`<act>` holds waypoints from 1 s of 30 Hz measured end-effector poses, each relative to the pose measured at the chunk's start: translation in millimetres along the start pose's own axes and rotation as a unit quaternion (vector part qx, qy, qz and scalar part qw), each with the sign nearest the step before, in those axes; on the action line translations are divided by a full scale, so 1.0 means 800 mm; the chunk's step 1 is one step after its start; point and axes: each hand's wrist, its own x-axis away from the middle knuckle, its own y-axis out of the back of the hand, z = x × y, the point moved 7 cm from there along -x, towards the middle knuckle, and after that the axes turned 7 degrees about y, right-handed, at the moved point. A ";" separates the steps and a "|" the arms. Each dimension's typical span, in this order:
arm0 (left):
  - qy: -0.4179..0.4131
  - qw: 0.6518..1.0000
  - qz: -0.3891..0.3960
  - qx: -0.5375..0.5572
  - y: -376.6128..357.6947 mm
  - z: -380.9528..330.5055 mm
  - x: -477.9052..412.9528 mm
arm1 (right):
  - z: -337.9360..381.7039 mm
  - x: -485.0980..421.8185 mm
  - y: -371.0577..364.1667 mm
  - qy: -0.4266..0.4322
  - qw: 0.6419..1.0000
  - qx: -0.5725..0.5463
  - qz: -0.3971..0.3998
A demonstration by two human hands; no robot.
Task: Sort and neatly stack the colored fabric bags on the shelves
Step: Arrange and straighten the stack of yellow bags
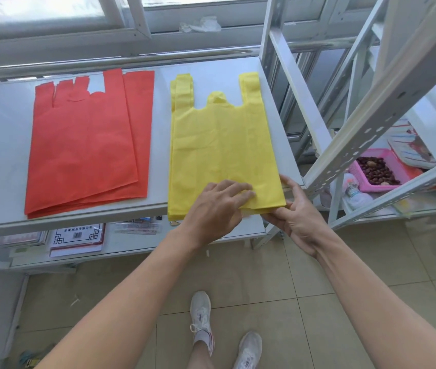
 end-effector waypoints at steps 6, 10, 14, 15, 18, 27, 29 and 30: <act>-0.038 0.997 -0.038 -0.051 -0.001 -0.007 0.015 | -0.001 -0.003 0.001 -0.022 0.999 -0.044 -0.004; -0.035 0.996 -0.049 -0.062 0.001 -0.011 0.024 | -0.001 -0.004 0.002 -0.031 0.998 -0.058 -0.003; -0.015 0.997 -0.051 -0.057 -0.009 -0.013 0.030 | -0.001 -0.007 0.007 -0.040 0.995 -0.091 -0.014; -0.009 0.997 -0.053 -0.055 -0.012 -0.012 0.030 | 0.001 -0.007 0.006 -0.040 0.995 -0.089 -0.011; -0.016 0.997 -0.052 -0.062 -0.016 -0.012 0.032 | 0.001 -0.008 0.004 -0.032 0.999 -0.034 -0.008; 0.320 0.925 -0.167 0.121 0.043 0.107 0.097 | 0.033 -0.021 0.017 -0.046 0.994 0.076 -0.070; 0.357 0.890 -0.171 0.227 0.054 0.122 0.100 | 0.051 -0.038 0.020 -0.030 0.980 0.179 -0.083; 0.375 0.870 -0.160 0.276 0.058 0.129 0.097 | 0.061 -0.049 0.019 -0.023 0.971 0.224 -0.085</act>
